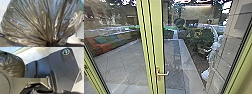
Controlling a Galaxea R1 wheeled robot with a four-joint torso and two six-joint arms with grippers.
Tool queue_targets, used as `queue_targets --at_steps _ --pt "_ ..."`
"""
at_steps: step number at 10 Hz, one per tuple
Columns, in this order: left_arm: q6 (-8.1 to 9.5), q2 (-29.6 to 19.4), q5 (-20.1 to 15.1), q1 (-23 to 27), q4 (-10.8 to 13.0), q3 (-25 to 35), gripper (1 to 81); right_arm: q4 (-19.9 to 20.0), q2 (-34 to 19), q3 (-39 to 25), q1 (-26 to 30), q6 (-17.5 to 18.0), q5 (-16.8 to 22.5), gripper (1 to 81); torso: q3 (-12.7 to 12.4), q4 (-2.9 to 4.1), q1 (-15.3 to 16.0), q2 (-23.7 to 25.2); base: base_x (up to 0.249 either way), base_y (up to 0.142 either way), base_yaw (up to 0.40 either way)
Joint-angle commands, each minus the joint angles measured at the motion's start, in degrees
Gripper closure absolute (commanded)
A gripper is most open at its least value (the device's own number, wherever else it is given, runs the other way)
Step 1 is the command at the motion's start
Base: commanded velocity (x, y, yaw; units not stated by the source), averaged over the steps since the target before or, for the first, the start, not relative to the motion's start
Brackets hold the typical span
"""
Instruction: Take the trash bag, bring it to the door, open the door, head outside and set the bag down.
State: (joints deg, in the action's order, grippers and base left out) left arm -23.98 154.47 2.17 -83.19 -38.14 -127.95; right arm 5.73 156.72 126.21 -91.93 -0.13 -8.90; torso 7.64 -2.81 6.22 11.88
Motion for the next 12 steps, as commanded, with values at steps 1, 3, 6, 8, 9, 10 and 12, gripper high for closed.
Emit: queue_targets --at_steps 1,3,6,8,9,10,12 --pt "-0.10 -0.82 -4.37 2.98 -0.26 0.68 81.1 -0.54 -0.60 -0.71 2.14 -0.13 3.27 1.0 0.00 0.00 0.00 0.02 0.000 0.000 0.207" --pt "-0.10 -0.82 -4.37 2.90 -0.35 0.68 81.1 -0.54 -0.60 -0.71 2.22 -0.13 3.27 1.0 0.00 0.00 0.00 0.00 0.000 0.000 0.213" --pt "-0.10 -0.82 -4.54 2.98 -0.35 0.68 81.1 -0.54 -0.51 -0.62 2.23 -0.13 3.27 1.0 0.00 0.00 -0.02 0.02 0.000 0.000 0.116" --pt "-0.10 -0.91 -4.54 2.98 -0.44 0.68 81.1 -0.54 -0.42 -0.45 2.23 -0.13 3.27 1.0 0.00 0.00 -0.02 0.02 0.000 0.000 0.041" --pt "0.07 -0.82 -4.54 2.90 -0.44 0.25 81.1 -0.54 -0.24 -0.27 2.23 -0.13 3.27 1.0 0.00 0.00 -0.02 0.02 0.000 0.000 0.000" --pt "0.07 -0.56 -4.54 2.98 -0.53 -0.19 81.1 -0.54 -0.16 -0.18 2.14 -0.13 3.27 1.0 0.00 0.00 0.00 0.00 0.000 0.000 0.000" --pt "0.16 0.14 -4.46 2.98 -0.53 -1.77 81.1 -0.46 -0.07 -0.18 2.14 -0.04 3.27 1.0 0.00 0.00 -0.02 0.02 0.000 0.000 0.000"
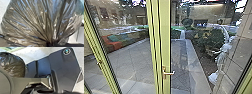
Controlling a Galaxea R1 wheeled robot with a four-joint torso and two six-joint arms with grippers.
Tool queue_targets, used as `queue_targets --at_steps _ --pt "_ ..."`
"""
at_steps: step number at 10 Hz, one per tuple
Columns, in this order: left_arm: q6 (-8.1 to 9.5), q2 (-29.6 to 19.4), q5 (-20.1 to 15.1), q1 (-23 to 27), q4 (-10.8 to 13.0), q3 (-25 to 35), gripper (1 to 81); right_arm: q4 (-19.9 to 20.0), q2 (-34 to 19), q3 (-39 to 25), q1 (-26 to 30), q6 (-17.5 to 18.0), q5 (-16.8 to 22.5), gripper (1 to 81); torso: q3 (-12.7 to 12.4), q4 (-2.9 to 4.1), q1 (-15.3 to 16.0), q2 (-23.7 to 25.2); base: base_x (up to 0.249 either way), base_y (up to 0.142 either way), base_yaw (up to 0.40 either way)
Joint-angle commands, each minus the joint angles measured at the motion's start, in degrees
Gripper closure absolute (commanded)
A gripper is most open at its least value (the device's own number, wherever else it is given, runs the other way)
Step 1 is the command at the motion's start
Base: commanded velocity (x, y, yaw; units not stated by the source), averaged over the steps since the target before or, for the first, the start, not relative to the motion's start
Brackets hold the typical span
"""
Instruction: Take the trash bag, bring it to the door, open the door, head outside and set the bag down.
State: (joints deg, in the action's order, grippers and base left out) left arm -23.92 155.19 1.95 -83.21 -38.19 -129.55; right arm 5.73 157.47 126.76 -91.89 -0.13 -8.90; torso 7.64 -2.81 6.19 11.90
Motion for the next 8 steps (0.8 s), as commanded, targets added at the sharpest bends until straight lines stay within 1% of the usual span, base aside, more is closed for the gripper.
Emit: queue_targets --at_steps 1,5,8 --pt "0.10 -0.57 -4.41 3.00 -0.39 -0.53 81.1 -0.46 -0.72 -0.73 2.10 -0.13 3.27 1.0 0.00 0.00 0.00 0.00 0.000 0.000 0.000" --pt "0.10 -2.07 -4.50 2.92 -0.30 0.35 81.1 -0.63 -1.16 -2.23 1.76 -0.13 3.19 1.0 0.00 0.00 0.00 0.00 0.000 0.000 0.000" --pt "-0.08 -1.89 -4.41 2.75 0.05 0.26 81.1 -0.80 -1.34 -2.32 1.84 -0.13 3.27 1.0 0.00 0.00 0.00 0.00 0.000 0.000 0.000"
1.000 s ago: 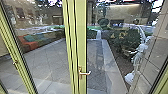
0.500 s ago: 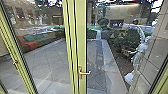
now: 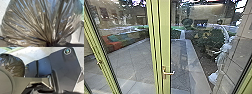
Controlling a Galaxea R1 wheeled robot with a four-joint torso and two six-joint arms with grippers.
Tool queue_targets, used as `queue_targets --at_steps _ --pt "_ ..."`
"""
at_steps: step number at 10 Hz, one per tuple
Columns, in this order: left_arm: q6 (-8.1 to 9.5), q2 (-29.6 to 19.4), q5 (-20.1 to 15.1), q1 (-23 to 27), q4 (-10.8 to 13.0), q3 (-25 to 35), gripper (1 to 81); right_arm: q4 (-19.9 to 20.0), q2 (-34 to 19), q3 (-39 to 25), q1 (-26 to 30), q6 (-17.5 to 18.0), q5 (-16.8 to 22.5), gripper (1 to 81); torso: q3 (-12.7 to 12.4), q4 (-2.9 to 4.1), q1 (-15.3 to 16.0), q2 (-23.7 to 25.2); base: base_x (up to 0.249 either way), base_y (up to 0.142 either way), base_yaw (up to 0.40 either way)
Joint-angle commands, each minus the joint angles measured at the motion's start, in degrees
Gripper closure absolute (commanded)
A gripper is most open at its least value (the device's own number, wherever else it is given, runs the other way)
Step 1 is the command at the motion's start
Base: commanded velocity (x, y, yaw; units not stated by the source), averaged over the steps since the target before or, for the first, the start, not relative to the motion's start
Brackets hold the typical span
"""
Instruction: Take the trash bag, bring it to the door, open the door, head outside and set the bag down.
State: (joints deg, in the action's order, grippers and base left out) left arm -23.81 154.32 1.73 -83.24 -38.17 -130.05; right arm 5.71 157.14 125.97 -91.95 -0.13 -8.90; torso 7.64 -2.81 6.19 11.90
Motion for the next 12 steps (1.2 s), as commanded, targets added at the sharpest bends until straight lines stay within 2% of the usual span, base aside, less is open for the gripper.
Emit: queue_targets --at_steps 1,3,8,12 --pt "-0.19 -0.94 -4.19 2.77 0.02 0.76 81.1 -0.78 -1.01 -1.52 1.82 -0.04 3.27 1.0 0.00 0.00 0.00 0.00 0.000 0.000 0.000" --pt "-0.19 -1.03 -4.19 2.77 0.02 0.67 81.1 -0.70 -0.57 -1.17 1.81 -0.04 3.19 1.0 0.00 0.00 0.00 0.00 0.000 0.000 0.000" --pt "-0.19 -0.85 -4.19 2.77 0.02 0.67 81.1 -0.70 -0.83 -1.17 1.81 -0.04 3.19 1.0 0.00 0.00 -0.11 0.02 0.093 0.000 0.000" --pt "-0.27 -0.85 -4.19 2.77 0.11 0.85 81.1 -0.70 -2.93 -4.32 1.46 -0.04 2.58 1.0 -0.02 0.00 -0.11 0.02 0.084 0.000 0.000"
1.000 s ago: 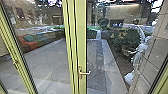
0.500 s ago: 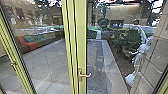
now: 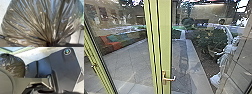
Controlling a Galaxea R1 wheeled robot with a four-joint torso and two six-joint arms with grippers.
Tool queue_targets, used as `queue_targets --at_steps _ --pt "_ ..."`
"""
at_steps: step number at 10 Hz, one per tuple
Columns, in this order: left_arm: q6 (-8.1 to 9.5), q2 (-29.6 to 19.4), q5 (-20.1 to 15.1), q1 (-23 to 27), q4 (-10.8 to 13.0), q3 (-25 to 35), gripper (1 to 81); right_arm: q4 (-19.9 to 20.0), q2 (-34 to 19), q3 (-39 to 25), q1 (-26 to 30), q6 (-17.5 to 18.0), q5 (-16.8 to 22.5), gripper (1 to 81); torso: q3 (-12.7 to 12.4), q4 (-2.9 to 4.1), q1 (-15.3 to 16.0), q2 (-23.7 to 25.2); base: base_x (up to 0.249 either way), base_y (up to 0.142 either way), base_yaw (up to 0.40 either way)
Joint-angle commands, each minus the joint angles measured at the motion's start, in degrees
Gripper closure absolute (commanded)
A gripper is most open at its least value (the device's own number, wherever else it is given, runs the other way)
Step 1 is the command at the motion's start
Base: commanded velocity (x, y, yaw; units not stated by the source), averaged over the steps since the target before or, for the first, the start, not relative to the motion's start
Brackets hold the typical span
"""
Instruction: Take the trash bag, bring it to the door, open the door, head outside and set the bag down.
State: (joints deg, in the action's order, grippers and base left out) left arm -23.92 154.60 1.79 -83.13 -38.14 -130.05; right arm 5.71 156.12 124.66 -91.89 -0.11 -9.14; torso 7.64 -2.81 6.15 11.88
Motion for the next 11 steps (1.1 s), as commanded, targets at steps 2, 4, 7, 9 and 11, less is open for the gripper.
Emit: queue_targets --at_steps 2,4,7,9,11 --pt "-0.16 -1.13 -4.25 2.74 0.09 0.85 81.1 -0.61 -5.24 -7.14 1.14 0.19 2.55 1.0 0.00 0.00 0.02 0.00 0.000 0.000 0.000" --pt "-0.16 -1.04 -4.34 2.66 0.09 0.85 81.1 -0.17 -8.69 -11.81 0.53 0.28 2.46 1.0 0.00 0.00 -0.06 0.02 0.000 0.000 0.000" --pt "-0.08 -1.14 -4.26 2.74 0.00 0.93 81.1 -0.52 -13.25 -18.73 -0.09 0.46 2.29 1.0 0.00 0.00 -0.06 0.02 0.000 0.000 0.000" --pt "-0.08 -1.57 -4.34 2.66 -0.09 1.64 81.1 -0.70 -21.88 -31.15 0.78 0.11 1.94 1.0 0.00 0.00 -0.06 0.02 0.000 0.000 0.000" --pt "-0.08 -4.37 -4.25 1.87 -0.09 6.19 81.1 -0.61 -33.53 -46.32 0.96 0.02 -0.67 1.0 0.00 0.00 -0.06 0.02 0.000 0.000 0.000"
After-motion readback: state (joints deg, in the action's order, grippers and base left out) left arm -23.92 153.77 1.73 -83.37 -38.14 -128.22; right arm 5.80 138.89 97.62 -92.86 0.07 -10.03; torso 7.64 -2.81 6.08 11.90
